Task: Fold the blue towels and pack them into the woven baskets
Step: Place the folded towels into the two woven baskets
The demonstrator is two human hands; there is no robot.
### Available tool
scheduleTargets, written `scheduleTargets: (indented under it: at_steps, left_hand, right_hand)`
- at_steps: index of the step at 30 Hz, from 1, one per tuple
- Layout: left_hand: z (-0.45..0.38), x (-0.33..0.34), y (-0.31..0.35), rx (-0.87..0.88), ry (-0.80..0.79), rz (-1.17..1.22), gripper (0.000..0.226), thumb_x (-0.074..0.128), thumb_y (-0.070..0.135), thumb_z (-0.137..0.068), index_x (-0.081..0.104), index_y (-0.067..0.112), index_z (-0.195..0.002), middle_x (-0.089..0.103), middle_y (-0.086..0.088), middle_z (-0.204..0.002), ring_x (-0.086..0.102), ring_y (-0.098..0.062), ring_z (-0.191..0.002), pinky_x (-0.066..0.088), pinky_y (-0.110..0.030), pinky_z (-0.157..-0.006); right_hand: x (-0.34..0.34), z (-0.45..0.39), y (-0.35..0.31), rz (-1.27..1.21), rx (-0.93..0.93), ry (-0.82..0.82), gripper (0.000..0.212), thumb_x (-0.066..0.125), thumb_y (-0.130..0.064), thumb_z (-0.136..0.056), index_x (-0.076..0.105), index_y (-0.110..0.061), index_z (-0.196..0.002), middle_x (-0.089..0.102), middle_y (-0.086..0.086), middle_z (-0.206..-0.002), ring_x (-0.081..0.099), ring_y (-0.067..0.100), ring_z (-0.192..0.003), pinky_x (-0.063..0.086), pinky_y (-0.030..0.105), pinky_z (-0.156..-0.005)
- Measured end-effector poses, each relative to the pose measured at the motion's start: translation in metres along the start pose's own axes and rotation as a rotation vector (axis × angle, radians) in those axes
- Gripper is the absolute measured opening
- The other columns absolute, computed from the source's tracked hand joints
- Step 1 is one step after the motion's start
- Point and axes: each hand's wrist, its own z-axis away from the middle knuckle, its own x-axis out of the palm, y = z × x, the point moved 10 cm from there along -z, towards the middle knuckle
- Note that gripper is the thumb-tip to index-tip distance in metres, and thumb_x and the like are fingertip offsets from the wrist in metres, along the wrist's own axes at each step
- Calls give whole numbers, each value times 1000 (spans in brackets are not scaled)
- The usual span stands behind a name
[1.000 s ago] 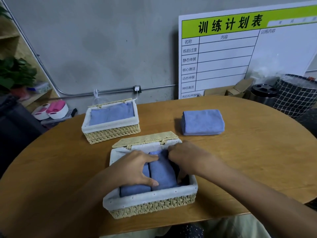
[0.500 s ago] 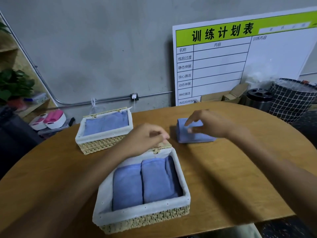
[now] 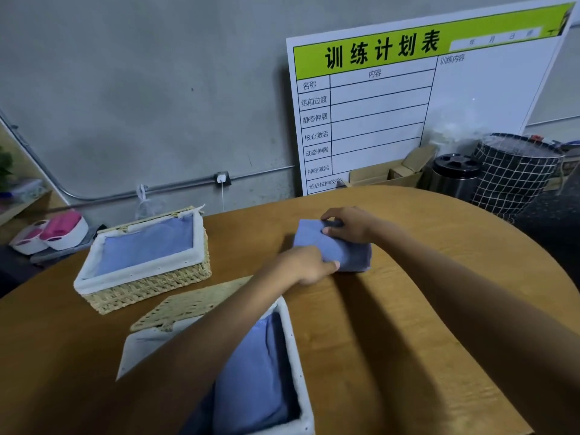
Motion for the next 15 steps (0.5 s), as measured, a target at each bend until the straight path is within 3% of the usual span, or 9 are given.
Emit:
scheduleTargets:
  at_steps: [3, 5, 6, 9, 11, 13, 15]
  left_hand:
    - [-4, -12, -13, -34, 114, 120, 54, 46, 52, -100, 65, 3, -113, 66, -21, -113, 61, -33, -103, 38, -32, -72]
    - [-7, -17, -24, -60, 157, 363, 45, 53, 46, -99, 64, 2, -94, 62, -23, -92, 59, -29, -85, 35, -29, -62]
    - [-9, -15, -29, -80, 143, 520, 37, 55, 44, -99, 62, 8, -90, 61, -18, -89, 59, -26, -87, 39, -29, -67]
    - [-16, -10, -39, -174, 118, 1020, 23, 60, 33, -99, 58, 15, -113, 62, -8, -125, 60, -22, -104, 46, -38, -91]
    - [-23, -11, -47, -228, 184, 1302, 21, 65, 25, -96, 55, 15, -111, 60, -12, -133, 59, -25, -105, 47, -41, -92]
    - [-27, -12, -49, -248, 240, 1518, 38, 71, 21, -92, 48, 17, -121, 58, -13, -136, 60, -28, -110, 51, -44, -92]
    - [-32, -15, -46, -205, 317, 1567, 53, 76, 18, -87, 39, 24, -125, 55, -7, -137, 60, -29, -117, 54, -46, -89]
  right_hand:
    - [-4, 1, 13, -44, 50, 70, 42, 61, -41, -94, 59, -20, -130, 64, 9, -129, 57, 30, -117, 46, 39, -97]
    - [-6, 3, 18, -66, 74, 97, 43, 62, -44, -93, 60, -21, -130, 65, 8, -127, 58, 29, -114, 47, 40, -94]
    - [-7, 4, 19, -78, 83, 107, 44, 62, -45, -93, 60, -21, -129, 65, 8, -126, 59, 29, -113, 47, 40, -94]
    - [-9, 8, 19, -107, 101, 127, 44, 63, -44, -93, 61, -20, -129, 64, 9, -126, 59, 29, -114, 47, 36, -91]
    - [-9, 11, 18, -123, 110, 133, 45, 63, -43, -93, 60, -18, -130, 64, 11, -126, 59, 29, -113, 45, 34, -89]
    - [-9, 13, 18, -153, 120, 140, 45, 63, -42, -94, 59, -17, -132, 64, 13, -124, 59, 29, -112, 42, 32, -86]
    - [-8, 14, 18, -175, 124, 143, 45, 62, -41, -94, 59, -16, -132, 64, 14, -122, 59, 28, -109, 41, 30, -83]
